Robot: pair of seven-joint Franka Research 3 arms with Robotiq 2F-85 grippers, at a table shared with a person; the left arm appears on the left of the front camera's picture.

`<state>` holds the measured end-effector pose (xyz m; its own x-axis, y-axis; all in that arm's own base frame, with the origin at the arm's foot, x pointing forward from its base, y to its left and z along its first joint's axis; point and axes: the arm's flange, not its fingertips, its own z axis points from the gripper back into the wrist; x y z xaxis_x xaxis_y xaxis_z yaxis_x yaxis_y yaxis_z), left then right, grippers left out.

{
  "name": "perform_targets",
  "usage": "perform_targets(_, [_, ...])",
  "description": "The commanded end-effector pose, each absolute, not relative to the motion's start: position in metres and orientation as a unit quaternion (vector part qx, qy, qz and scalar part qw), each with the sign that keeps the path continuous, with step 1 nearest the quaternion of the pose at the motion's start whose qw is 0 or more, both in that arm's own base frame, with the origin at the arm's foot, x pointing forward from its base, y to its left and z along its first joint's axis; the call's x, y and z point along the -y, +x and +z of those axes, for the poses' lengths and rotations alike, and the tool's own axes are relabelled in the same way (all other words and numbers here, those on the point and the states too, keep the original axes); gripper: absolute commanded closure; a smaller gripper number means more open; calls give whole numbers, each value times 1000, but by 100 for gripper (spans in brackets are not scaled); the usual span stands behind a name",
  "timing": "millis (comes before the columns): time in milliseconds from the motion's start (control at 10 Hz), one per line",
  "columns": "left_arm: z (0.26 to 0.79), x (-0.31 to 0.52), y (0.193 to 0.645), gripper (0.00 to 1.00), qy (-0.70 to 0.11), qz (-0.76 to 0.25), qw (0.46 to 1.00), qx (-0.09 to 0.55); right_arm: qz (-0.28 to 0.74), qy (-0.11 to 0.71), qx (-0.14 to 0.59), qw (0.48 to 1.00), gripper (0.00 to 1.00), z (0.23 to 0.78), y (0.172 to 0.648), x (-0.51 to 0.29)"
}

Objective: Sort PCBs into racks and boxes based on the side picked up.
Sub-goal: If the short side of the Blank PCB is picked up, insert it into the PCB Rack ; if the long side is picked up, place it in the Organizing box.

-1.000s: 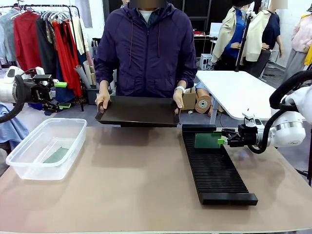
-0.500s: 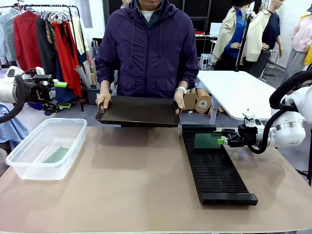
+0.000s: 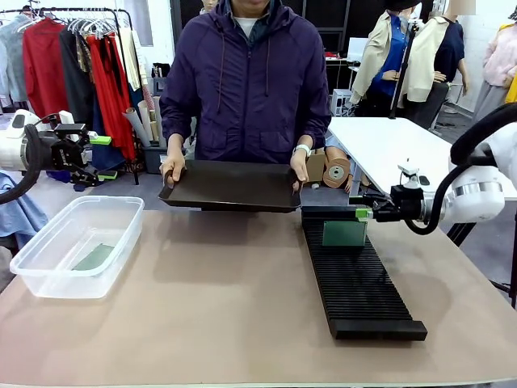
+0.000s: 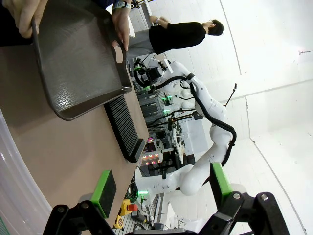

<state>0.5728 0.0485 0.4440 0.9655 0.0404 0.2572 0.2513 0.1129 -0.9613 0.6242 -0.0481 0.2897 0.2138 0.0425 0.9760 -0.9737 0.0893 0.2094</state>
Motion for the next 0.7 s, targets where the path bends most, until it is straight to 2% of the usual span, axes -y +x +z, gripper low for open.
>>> perform_targets(0, [446, -49, 571, 0, -659, -71, 741, 110, 403, 541, 419, 608, 0, 318, 615, 39])
perform_targets(600, [446, -49, 571, 0, -659, -71, 741, 110, 267, 612, 290, 686, 0, 394, 551, 28])
